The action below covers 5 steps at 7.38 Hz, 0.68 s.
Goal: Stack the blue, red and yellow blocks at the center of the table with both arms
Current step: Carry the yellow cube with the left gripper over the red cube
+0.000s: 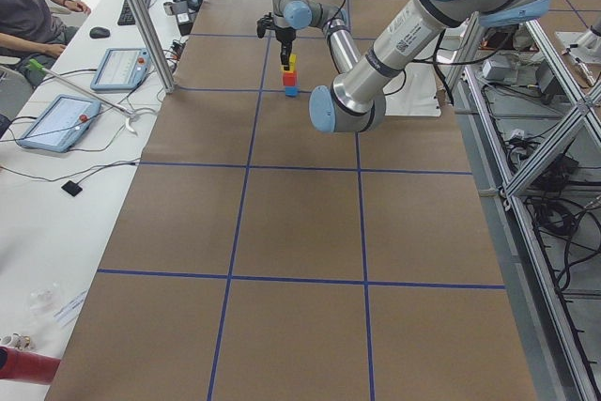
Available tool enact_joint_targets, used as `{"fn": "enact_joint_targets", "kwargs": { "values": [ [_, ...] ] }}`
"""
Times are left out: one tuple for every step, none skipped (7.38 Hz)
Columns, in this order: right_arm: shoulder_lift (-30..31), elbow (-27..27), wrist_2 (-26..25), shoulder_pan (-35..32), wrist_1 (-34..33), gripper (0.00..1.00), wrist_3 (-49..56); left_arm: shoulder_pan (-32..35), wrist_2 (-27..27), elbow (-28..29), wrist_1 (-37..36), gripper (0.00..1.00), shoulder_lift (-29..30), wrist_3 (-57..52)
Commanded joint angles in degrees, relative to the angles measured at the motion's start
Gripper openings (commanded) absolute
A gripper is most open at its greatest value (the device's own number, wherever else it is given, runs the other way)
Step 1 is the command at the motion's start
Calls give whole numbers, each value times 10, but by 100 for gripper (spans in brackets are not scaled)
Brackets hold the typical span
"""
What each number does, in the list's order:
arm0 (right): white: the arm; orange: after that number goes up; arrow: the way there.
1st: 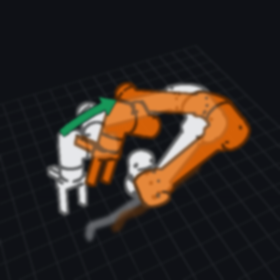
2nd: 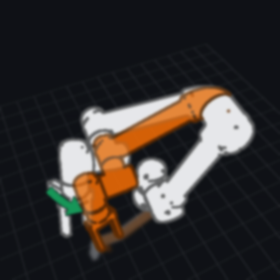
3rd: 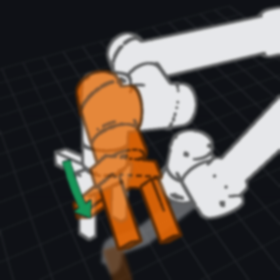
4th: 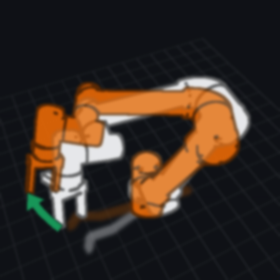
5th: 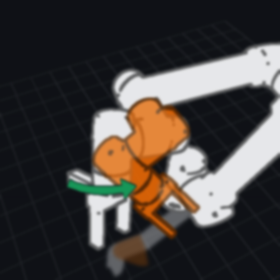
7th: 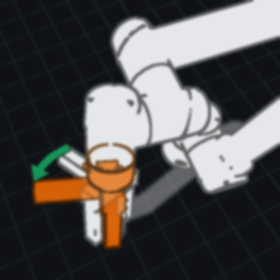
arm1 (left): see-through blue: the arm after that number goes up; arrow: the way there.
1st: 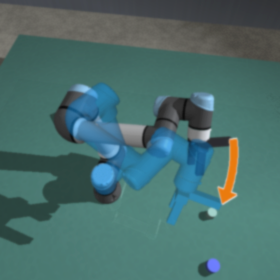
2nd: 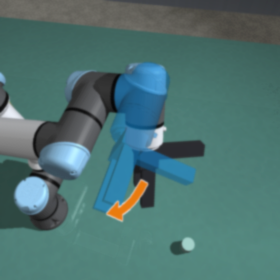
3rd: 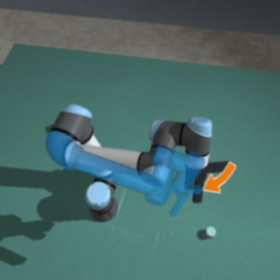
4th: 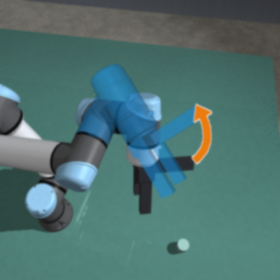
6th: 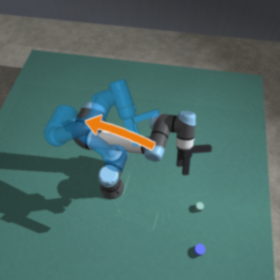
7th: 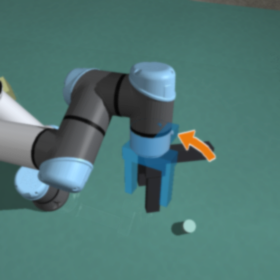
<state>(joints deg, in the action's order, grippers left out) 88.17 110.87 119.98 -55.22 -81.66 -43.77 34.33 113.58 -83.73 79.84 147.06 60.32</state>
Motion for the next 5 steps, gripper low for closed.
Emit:
{"fn": "enact_joint_targets", "kwargs": {
  "values": [
    [19,-2,4,-1,35,100,-1,-5,0,19,18,0,2,1],
    [19,-2,4,-1,36,100,-1,-5,0,23,19,0,3,1],
    [19,-2,4,-1,36,100,-1,-6,0,31,28,0,8,6],
    [19,-2,3,-1,36,100,-1,-6,0,32,29,0,8,7],
    [19,-2,4,-1,36,100,-1,-7,0,32,29,0,9,7]
  ]
}}
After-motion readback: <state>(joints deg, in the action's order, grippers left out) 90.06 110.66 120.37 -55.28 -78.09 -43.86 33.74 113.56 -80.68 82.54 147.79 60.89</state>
